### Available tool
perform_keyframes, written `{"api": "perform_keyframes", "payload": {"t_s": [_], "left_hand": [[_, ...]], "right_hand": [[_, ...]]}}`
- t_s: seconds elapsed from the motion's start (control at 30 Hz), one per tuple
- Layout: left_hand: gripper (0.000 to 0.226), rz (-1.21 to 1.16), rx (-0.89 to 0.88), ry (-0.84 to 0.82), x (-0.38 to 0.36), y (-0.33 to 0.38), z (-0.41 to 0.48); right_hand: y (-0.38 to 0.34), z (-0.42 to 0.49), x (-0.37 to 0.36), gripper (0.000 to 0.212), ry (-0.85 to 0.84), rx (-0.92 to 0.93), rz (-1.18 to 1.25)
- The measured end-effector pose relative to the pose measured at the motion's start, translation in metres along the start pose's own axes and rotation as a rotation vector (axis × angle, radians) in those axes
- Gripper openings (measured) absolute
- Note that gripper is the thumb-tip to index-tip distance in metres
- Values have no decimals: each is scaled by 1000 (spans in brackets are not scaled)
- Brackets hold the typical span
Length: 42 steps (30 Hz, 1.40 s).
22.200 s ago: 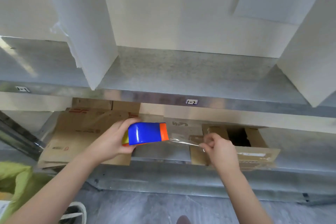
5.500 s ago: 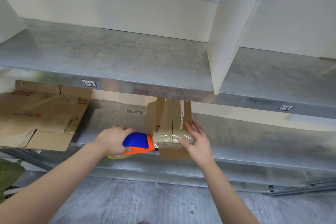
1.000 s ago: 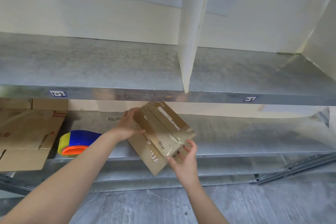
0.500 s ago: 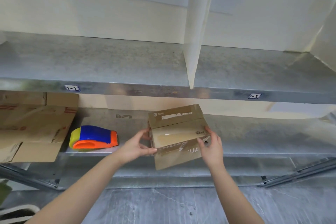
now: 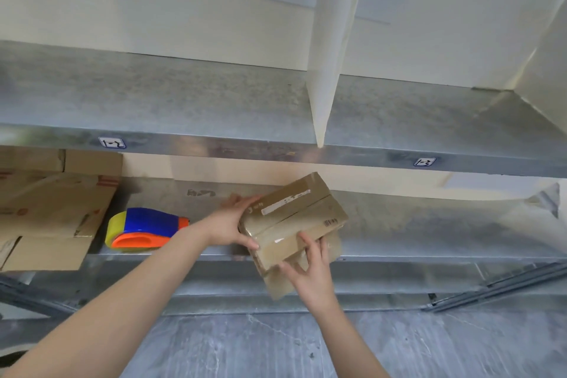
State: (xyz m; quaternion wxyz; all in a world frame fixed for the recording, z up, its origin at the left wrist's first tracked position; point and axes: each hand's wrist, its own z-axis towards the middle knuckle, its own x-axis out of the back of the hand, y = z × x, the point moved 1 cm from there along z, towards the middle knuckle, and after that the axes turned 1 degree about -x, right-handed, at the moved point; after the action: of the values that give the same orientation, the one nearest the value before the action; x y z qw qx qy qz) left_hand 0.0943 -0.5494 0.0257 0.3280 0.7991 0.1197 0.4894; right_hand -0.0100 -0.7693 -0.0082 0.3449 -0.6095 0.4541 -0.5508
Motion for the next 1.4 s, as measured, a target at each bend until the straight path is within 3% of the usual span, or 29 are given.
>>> {"api": "perform_keyframes", "payload": {"t_s": [0.17, 0.23, 0.33, 0.43, 0.53, 0.67, 0.9, 1.03, 1.17, 1.4], "left_hand": [[107, -132, -50, 98, -40, -14, -42], [99, -131, -81, 116, -52, -13, -55], [90, -170, -2, 298, -66, -15, -64], [87, -226, 50, 368, -79, -10, -75], [80, -246, 47, 428, -74, -7, -77], [71, -215, 13, 368, -54, -4, -64], [62, -72, 116, 250, -53, -11, -42], [85, -174, 107, 232, -64, -14, -44], [107, -187, 79, 261, -59, -11, -33], [102, -207, 65, 241, -66, -13, -40]], "right_hand": [[5, -10, 7, 66, 52, -8, 165], [-1, -10, 8, 60, 37, -14, 142], [-15, -7, 8, 60, -95, 19, 8], [-21, 2, 12, 82, -270, 33, -140], [-19, 14, 15, 101, -238, 41, -224], [-20, 30, 12, 90, -110, 66, -226], [1, 54, 7, 85, -192, 86, -410], [13, 50, 5, 85, -199, 117, -374], [4, 53, 3, 104, -220, 135, -379], [7, 51, 13, 101, -256, 144, -402]]}}
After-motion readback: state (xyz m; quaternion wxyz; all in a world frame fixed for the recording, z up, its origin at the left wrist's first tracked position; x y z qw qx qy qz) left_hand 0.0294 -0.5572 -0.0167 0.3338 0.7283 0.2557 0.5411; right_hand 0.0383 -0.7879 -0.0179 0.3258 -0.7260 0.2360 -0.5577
